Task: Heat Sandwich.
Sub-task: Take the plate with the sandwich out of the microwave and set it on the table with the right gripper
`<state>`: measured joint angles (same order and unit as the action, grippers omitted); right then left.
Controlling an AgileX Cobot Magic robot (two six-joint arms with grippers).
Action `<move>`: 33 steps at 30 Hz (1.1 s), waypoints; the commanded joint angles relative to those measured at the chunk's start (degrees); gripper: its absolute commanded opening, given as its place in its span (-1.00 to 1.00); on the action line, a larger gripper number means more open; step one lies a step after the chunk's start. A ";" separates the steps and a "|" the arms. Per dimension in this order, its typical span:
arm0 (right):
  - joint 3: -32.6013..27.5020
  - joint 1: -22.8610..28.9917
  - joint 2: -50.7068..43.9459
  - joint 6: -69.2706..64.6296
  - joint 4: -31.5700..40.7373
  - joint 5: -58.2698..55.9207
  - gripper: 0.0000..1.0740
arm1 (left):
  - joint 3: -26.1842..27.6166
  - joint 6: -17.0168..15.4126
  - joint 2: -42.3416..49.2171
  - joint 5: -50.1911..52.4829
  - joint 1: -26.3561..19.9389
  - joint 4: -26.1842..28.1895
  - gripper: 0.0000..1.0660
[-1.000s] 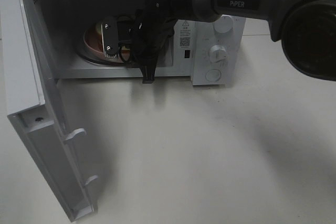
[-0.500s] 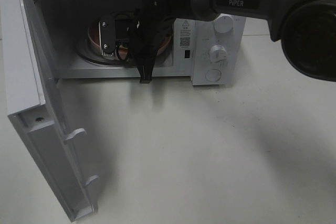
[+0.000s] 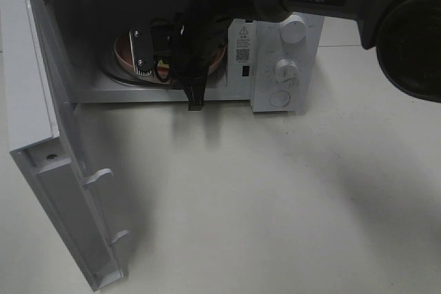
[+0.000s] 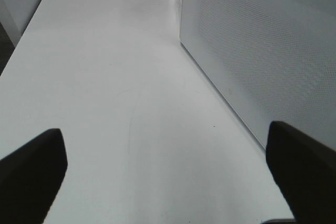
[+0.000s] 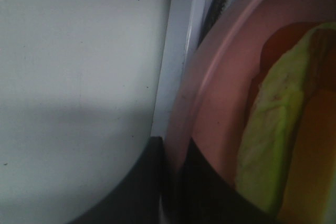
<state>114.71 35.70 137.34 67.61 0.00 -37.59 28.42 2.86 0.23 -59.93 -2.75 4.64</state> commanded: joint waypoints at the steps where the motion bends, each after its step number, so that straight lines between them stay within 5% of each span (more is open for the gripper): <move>1: -1.78 -0.29 -1.38 2.58 0.57 -0.63 -1.00 | -0.11 0.00 1.38 0.57 0.34 0.46 0.83; 22: -10.60 1.78 -9.11 4.47 0.97 1.26 -1.00 | -0.11 0.00 1.38 0.57 0.34 0.46 0.83; 33: -21.66 3.72 -16.73 6.19 0.00 4.13 -1.00 | -0.11 0.00 1.38 0.57 0.34 0.46 0.83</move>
<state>93.97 39.19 122.56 72.71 0.40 -34.84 28.42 2.86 0.23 -59.93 -2.75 4.64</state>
